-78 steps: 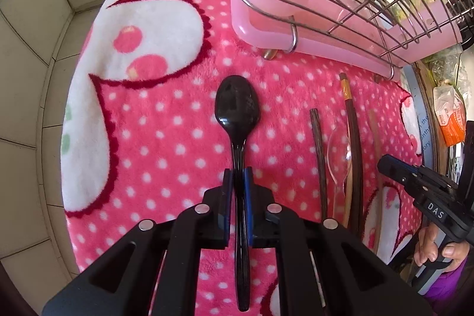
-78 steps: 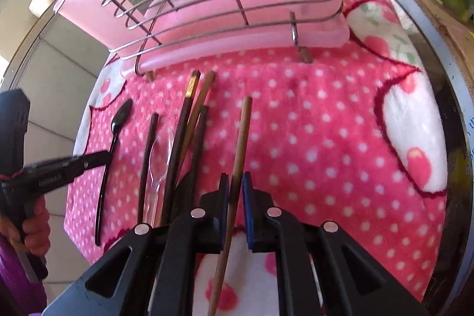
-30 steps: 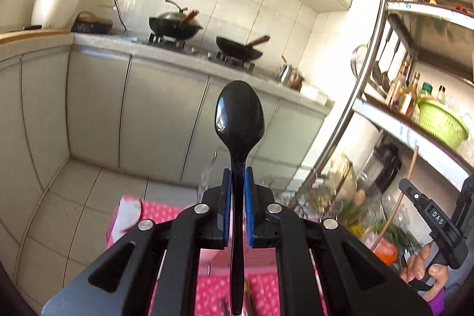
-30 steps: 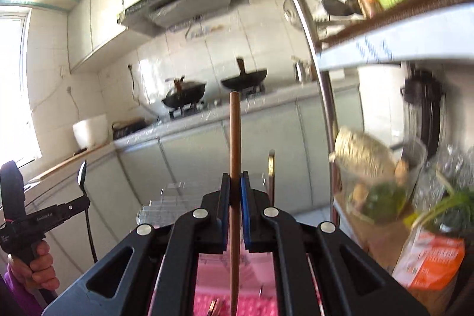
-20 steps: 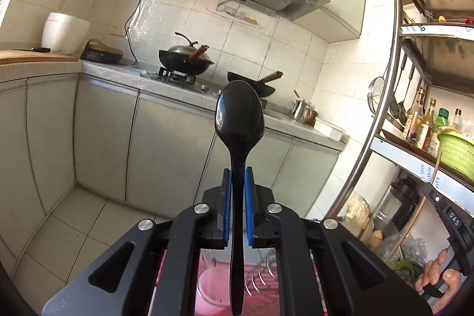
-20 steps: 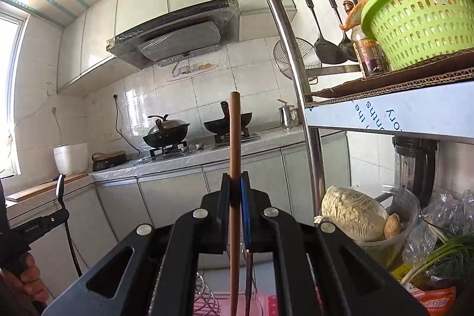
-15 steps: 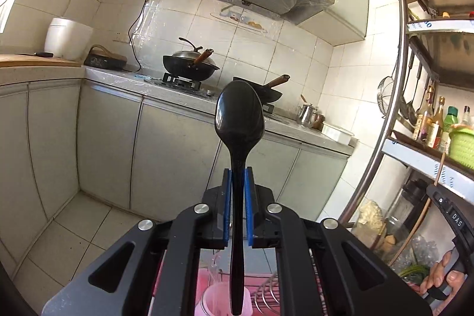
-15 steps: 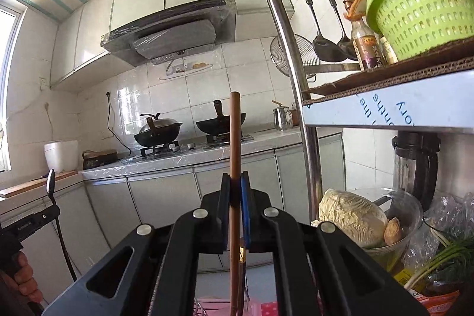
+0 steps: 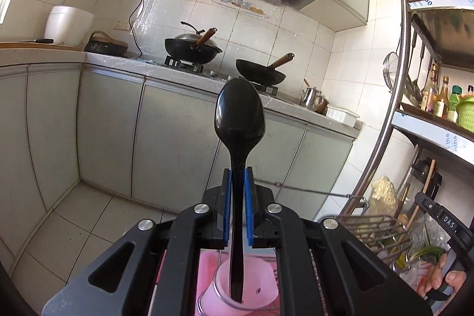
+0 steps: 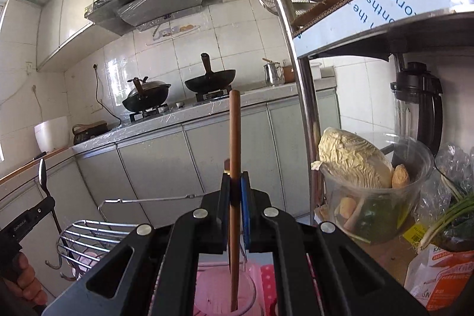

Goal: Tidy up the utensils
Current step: 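Lift the black spoon with the left tool while the right carries the chopstick to the pink cup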

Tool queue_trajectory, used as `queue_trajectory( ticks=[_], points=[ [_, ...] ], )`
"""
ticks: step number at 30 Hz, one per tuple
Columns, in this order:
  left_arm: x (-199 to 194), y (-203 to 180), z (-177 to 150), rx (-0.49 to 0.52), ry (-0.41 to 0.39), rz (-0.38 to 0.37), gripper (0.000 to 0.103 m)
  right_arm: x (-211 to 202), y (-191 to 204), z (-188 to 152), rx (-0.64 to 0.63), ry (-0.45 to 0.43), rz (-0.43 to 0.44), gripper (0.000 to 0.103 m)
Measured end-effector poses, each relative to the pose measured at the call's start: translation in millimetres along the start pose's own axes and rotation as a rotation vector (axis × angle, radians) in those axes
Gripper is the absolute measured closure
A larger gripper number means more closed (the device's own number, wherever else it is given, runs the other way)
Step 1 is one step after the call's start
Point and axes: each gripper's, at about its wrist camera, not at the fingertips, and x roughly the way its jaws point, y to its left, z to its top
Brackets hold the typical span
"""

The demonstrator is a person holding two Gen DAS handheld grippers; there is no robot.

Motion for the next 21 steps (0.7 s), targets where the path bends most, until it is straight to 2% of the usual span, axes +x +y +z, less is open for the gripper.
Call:
queue_trajectory(
  ticks=[12,18,21],
  points=[
    [6,10,-39,-0.038,0.15,-0.008,0.096,3,1,-36,-0.029,0.119,0.0,0.097],
    [17,10,-51,-0.038,0.228,0.003,0.096,2,-4,-38,-0.016,0.147,0.012,0.096],
    [17,10,-52,-0.035,0.233,0.006,0.096,3,-3,-38,-0.024,0.173,0.028,0.096]
  ],
)
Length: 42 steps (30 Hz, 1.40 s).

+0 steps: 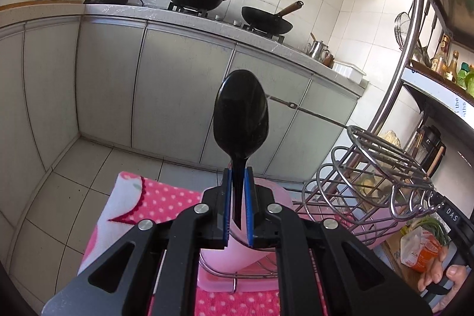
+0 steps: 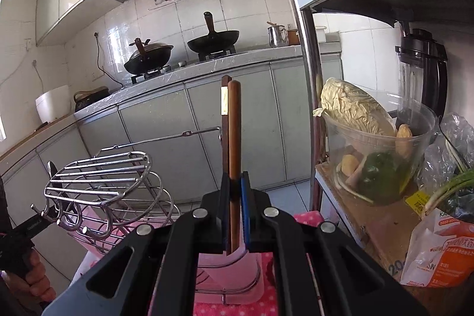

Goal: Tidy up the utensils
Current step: 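Lift the black spoon with the left tool while the right carries the chopstick to the pink cup, then drop the spoon into the pink cup with the left tool while the right releases the chopstick, then grasp a dark chopstick with the left tool while the right grasps a gold-tipped chopstick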

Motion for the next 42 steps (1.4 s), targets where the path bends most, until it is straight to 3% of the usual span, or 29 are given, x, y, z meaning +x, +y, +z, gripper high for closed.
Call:
queue_trajectory(
  ticks=[3,6,7,9,11,13,24,30,35,39,42],
  points=[
    [-2,2,2,-0.02,0.016,-0.006,0.095,2,0,0,0.008,0.029,0.017,0.093],
    [-3,3,3,-0.021,0.033,-0.007,0.094,1,0,1,0.021,0.042,0.026,0.073],
    [-4,2,3,-0.017,0.036,-0.004,0.087,-1,0,1,0.026,0.038,0.026,0.064],
    [-6,2,4,-0.018,0.037,-0.005,0.072,-6,0,0,0.025,0.035,0.024,0.062],
    [-10,3,3,-0.027,0.036,-0.008,0.066,-9,-1,0,0.024,0.036,0.024,0.06],
    [-14,2,3,-0.029,0.038,-0.014,0.062,-13,-1,-1,0.025,0.041,0.022,0.06],
    [-49,0,-18,-0.008,0.111,0.009,0.061,-54,17,-35,0.033,0.127,0.102,0.06],
    [-55,5,-57,-0.022,0.255,-0.017,0.061,-54,24,-78,0.073,0.278,0.152,0.06],
    [-50,3,-94,-0.004,0.375,-0.028,0.062,-44,26,-114,0.111,0.431,0.198,0.071],
    [-42,2,-116,-0.013,0.453,-0.025,0.078,-41,27,-140,0.131,0.51,0.221,0.084],
    [-32,3,-129,-0.027,0.537,-0.033,0.08,-39,25,-150,0.158,0.545,0.236,0.086]
  ],
)
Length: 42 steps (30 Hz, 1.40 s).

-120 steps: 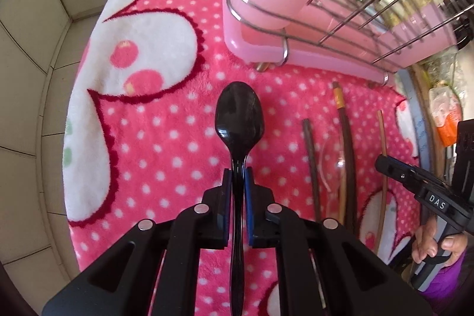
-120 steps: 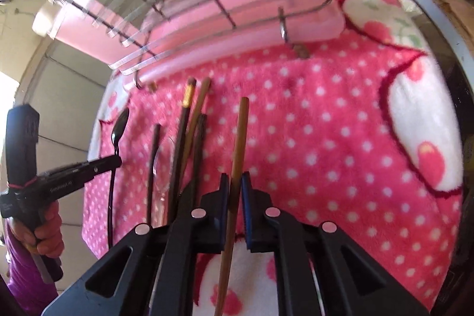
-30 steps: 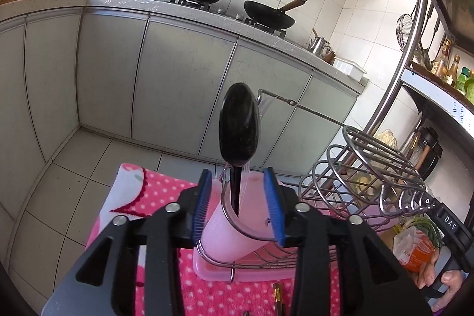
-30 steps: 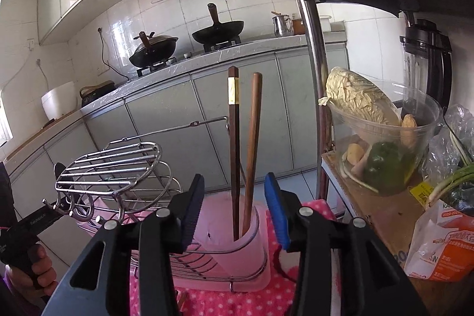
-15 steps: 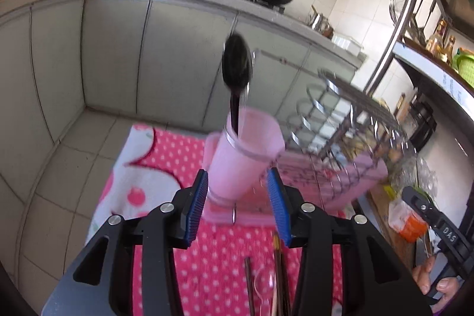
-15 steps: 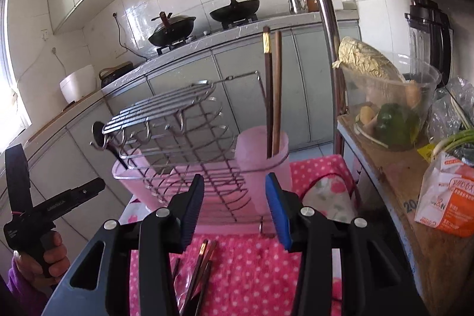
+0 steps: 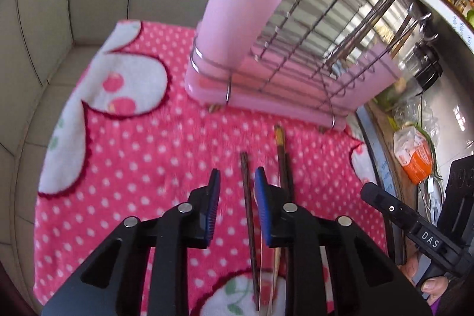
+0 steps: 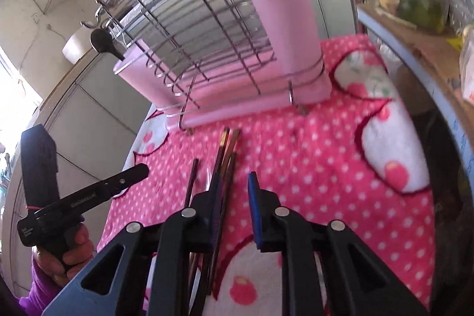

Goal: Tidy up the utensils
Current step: 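Grasp a dark chopstick with the left tool while the right grasps a gold-tipped chopstick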

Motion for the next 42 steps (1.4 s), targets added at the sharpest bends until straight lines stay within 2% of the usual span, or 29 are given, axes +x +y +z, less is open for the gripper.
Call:
queue_trajectory(
  ticks=[6,8,12,15,18,25,33,37,42],
  points=[
    [24,-7,7,0.022,0.116,0.001,0.08,8,0,-3,0.022,0.03,0.023,0.086],
    [35,-8,7,0.017,0.159,0.023,0.08,9,-1,-4,0.028,0.036,0.027,0.086],
    [51,-7,6,0.015,0.191,0.045,0.08,10,-2,-4,0.028,0.033,0.02,0.085],
    [62,-6,5,-0.015,0.22,0.022,0.08,12,-3,-5,0.041,0.036,0.022,0.085],
    [64,-5,6,-0.021,0.208,0.026,0.097,12,-2,-6,0.043,0.043,0.019,0.085],
    [39,18,6,-0.087,0.173,0.017,0.097,16,6,-11,0.042,0.072,0.031,0.085],
    [5,42,5,-0.049,0.136,0.061,0.097,42,33,10,0.006,0.129,0.027,0.085],
    [-2,58,7,-0.047,0.143,0.074,0.097,73,44,31,-0.005,0.185,-0.028,0.084],
    [3,66,6,-0.058,0.171,0.059,0.097,98,48,46,-0.051,0.198,-0.14,0.083]
  ],
)
